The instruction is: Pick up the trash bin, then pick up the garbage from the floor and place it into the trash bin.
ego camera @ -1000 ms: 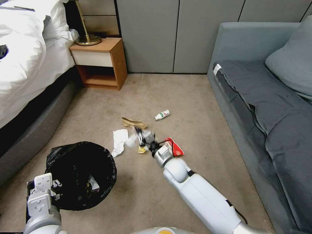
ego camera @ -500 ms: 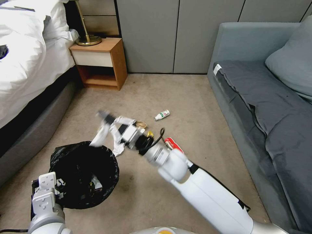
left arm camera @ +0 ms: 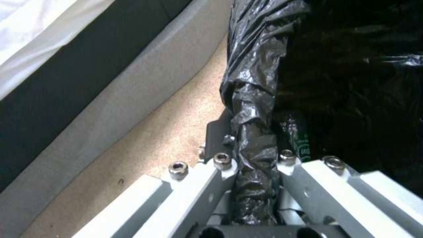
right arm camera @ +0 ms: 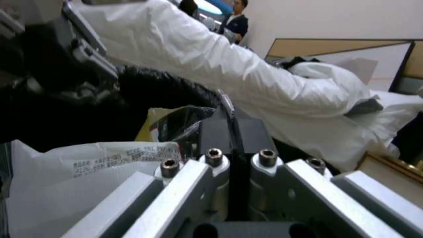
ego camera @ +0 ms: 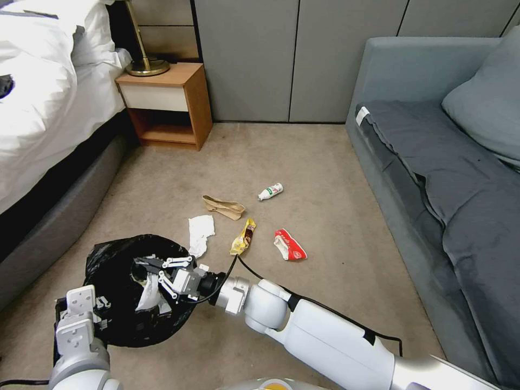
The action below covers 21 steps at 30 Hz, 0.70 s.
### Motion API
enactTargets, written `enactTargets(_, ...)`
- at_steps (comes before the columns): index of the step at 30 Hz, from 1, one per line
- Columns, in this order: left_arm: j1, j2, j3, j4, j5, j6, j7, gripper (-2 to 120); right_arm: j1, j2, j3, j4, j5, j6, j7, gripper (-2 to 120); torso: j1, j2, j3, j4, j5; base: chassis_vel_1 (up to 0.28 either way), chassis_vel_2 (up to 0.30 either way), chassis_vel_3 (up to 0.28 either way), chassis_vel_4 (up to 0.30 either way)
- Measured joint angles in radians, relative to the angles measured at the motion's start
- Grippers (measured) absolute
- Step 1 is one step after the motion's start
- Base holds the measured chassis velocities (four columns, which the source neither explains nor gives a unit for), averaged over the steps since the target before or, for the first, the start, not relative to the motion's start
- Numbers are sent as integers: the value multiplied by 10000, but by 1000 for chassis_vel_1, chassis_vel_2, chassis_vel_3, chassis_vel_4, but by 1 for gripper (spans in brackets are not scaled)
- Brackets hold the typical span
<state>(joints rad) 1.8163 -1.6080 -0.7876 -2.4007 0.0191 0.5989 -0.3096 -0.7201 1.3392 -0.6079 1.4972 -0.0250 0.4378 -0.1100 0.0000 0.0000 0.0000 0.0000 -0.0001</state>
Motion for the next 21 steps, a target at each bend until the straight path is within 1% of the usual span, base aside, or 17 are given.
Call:
enactTargets(4, 7, -1, -27, -16, -28, 5, 0, 1, -65, -19, -31, -41, 195, -227, -27, 2, 0, 0, 0, -1, 0, 0, 0, 0, 0)
enactTargets(5, 8, 0, -33, -19, -33, 6, 0, 1, -87, -18, -36, -43, 238, -257, -29, 8, 0, 0, 0, 0, 0, 0, 0, 0, 0)
enactTargets(7, 0, 0, -35, -21, -38, 11, 0, 1, -94, -13, -37, -42, 275, -285, -30, 17, 1, 0, 0, 0, 0, 0, 0, 0, 0)
enactTargets(8, 0, 0, -35, -21, -38, 11, 0, 1, -94, -13, -37, -42, 275, -285, -30, 17, 1, 0, 0, 0, 0, 0, 0, 0, 0)
enactTargets(10, -21, 0, -26, -16, -37, 12, -1, 1, -55, -15, -36, -6, 333, -354, -41, 28, 0, 0, 0, 0, 0, 0, 0, 0, 0)
enactTargets(11, -21, 0, -26, -16, -37, 12, -1, 1, -55, -15, -36, -6, 333, -354, -41, 28, 0, 0, 0, 0, 0, 0, 0, 0, 0)
enactTargets(13, -35, 0, -18, 2, -35, 17, -1, 1, 7, -29, -35, 70, 440, -454, -68, 40, 1, 0, 0, 0, 0, 0, 0, 0, 0)
enactTargets(14, -35, 0, -18, 2, -35, 17, -1, 1, 7, -29, -35, 70, 440, -454, -68, 40, 1, 0, 0, 0, 0, 0, 0, 0, 0)
enactTargets(17, -62, 0, -28, 31, -35, 23, -1, 1, 55, -73, -110, 188, 594, -578, -82, 53, 1, 0, 0, 0, 1, 0, 0, 0, 0)
enactTargets(18, -62, 0, -28, 31, -35, 23, -1, 1, 55, -73, -110, 188, 594, -578, -82, 53, 1, 0, 0, 0, 1, 0, 0, 0, 0)
enactTargets(19, -75, 0, -30, 46, -35, 25, -1, 1, 78, -96, -155, 245, 654, -628, -82, 60, 1, 0, 0, 0, 1, 0, 0, 0, 0)
enactTargets(20, -85, 0, -30, 54, -35, 26, -1, 1, 106, -111, -191, 314, 707, -683, -81, 64, 0, 0, 0, 0, 1, 0, 0, 0, 0)
enactTargets(21, -85, 0, -30, 54, -35, 26, -1, 1, 106, -111, -191, 314, 707, -683, -81, 64, 0, 0, 0, 0, 1, 0, 0, 0, 0)
